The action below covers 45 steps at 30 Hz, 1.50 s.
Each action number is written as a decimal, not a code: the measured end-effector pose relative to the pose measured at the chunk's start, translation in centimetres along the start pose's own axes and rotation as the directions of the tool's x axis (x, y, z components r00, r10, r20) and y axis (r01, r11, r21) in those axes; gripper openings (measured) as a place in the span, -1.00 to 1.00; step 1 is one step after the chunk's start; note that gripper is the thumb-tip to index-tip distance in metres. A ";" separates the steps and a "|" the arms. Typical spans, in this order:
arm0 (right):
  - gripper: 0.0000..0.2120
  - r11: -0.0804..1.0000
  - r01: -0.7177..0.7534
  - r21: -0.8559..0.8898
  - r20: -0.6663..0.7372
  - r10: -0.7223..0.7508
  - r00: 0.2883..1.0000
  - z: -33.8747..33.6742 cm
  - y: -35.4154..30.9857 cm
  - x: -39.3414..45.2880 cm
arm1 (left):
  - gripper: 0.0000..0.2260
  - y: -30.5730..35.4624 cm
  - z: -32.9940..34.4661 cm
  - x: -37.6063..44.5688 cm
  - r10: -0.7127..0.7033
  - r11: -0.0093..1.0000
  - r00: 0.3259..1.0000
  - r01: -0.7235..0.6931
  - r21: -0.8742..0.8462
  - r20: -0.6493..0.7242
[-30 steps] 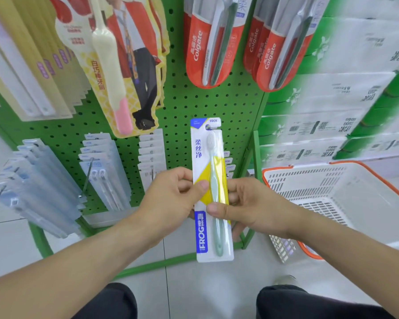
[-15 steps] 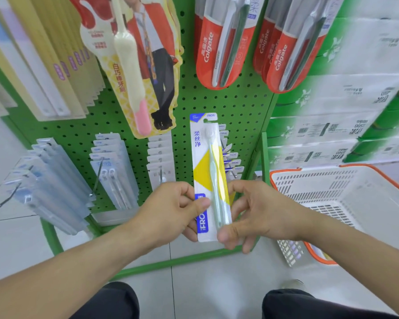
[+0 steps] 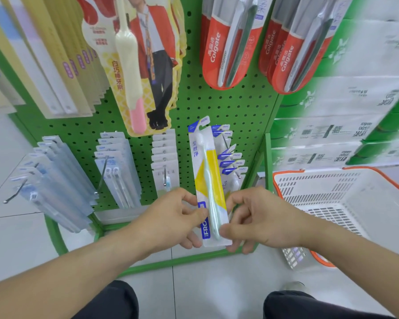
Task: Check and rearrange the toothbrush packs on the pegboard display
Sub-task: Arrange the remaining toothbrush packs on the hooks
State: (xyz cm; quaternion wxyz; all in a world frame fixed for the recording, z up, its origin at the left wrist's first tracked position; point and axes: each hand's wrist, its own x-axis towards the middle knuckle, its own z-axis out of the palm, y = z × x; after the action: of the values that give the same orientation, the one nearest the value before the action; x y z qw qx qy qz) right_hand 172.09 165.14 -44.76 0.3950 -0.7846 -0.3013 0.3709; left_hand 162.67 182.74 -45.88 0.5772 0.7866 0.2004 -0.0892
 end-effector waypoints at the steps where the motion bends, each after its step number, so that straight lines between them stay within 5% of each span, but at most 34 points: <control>1: -0.78 0.999 0.016 -0.045 -0.021 -0.017 1.000 0.3 -0.1 -0.1 | -0.82 0.1 0.1 -0.1 -0.016 0.999 1.000 0.016 -0.038 0.018; 8: -0.63 0.920 0.171 -0.352 0.045 -0.166 0.985 1.1 -0.7 0.0 | -0.61 0.2 -0.1 -0.7 0.068 0.978 0.936 0.007 -0.209 0.346; 13: -0.52 0.911 0.135 -0.390 -0.091 -0.184 0.979 0.7 0.1 0.8 | -0.57 -0.2 -0.4 -0.6 0.083 0.972 0.900 0.022 -0.235 0.428; 23: -0.11 0.956 0.278 0.096 -0.372 -0.224 0.901 1.1 -0.3 1.1 | -0.56 -0.2 -1.6 -0.8 0.009 0.960 0.827 0.150 -0.236 0.562; 29: 0.09 0.951 0.245 0.189 -0.328 -0.174 0.929 0.9 -0.5 1.4 | -0.74 -0.7 -1.8 -0.3 0.152 0.988 0.937 -0.149 -0.033 0.315; 34: 0.15 0.958 0.232 0.170 -0.482 -0.124 0.867 0.6 -1.1 1.3 | -0.73 -0.7 -2.4 -0.3 0.196 0.952 0.902 -0.269 0.146 0.384; 36: 0.09 0.946 0.253 0.203 -0.542 -0.106 0.834 0.4 -1.2 1.4 | -0.74 -0.8 -2.4 -0.3 0.172 0.937 0.895 -0.278 0.212 0.412; 41: -0.52 0.931 0.299 0.210 -0.635 -0.103 0.766 -0.8 -0.6 1.6 | -0.75 -0.8 -2.4 -0.2 0.133 0.909 0.872 -0.297 0.293 0.470; 45: -0.58 0.942 0.275 0.194 -0.625 -0.097 0.774 -1.0 -0.3 1.7 | -0.78 -1.0 -2.6 -0.2 0.111 0.894 0.866 -0.301 0.331 0.487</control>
State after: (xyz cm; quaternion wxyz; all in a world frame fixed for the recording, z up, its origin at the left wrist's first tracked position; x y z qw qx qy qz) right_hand 173.76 166.20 -44.72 0.6102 -0.7653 -0.1812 0.0962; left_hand 161.88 185.38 -45.84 0.4427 0.8608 -0.0498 -0.2462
